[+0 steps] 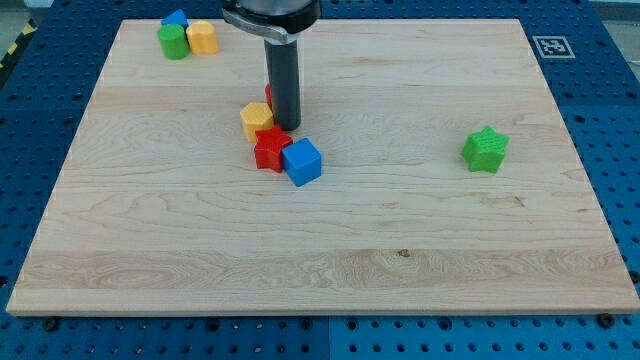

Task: Push the blue cube to the center

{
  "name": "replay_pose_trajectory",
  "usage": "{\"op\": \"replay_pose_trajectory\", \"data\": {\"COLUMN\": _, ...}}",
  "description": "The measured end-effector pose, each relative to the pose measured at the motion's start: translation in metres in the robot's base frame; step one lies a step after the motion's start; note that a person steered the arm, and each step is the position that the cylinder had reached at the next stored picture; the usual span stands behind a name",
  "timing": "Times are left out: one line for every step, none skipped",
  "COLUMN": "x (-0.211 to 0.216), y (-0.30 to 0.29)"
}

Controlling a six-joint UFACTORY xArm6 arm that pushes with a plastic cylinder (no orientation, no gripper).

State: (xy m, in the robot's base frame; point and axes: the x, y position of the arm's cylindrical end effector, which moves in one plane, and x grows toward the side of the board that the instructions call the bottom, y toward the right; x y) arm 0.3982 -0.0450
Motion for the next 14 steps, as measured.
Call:
{"op": "replay_pose_trajectory", "data": {"x": 0.012, "y": 0.017}}
{"op": "replay_pose_trajectory", "data": {"x": 0.013, "y": 0.028}}
{"op": "replay_pose_trajectory", "data": {"x": 0.018, "y": 0.079}}
{"op": "replay_pose_trajectory", "data": {"x": 0.047, "y": 0.114}}
{"op": "replay_pose_trajectory", "data": {"x": 0.088, "y": 0.118}}
{"op": "replay_pose_trajectory", "data": {"x": 0.134, "y": 0.110}}
{"op": "replay_pose_trajectory", "data": {"x": 0.150, "y": 0.063}}
{"op": "replay_pose_trajectory", "data": {"x": 0.143, "y": -0.005}}
{"op": "replay_pose_trajectory", "data": {"x": 0.123, "y": -0.048}}
{"op": "replay_pose_trajectory", "data": {"x": 0.110, "y": -0.058}}
{"op": "replay_pose_trajectory", "data": {"x": 0.099, "y": -0.048}}
{"op": "replay_pose_trajectory", "data": {"x": 0.085, "y": -0.020}}
{"op": "replay_pose_trajectory", "data": {"x": 0.083, "y": 0.012}}
{"op": "replay_pose_trajectory", "data": {"x": 0.079, "y": 0.032}}
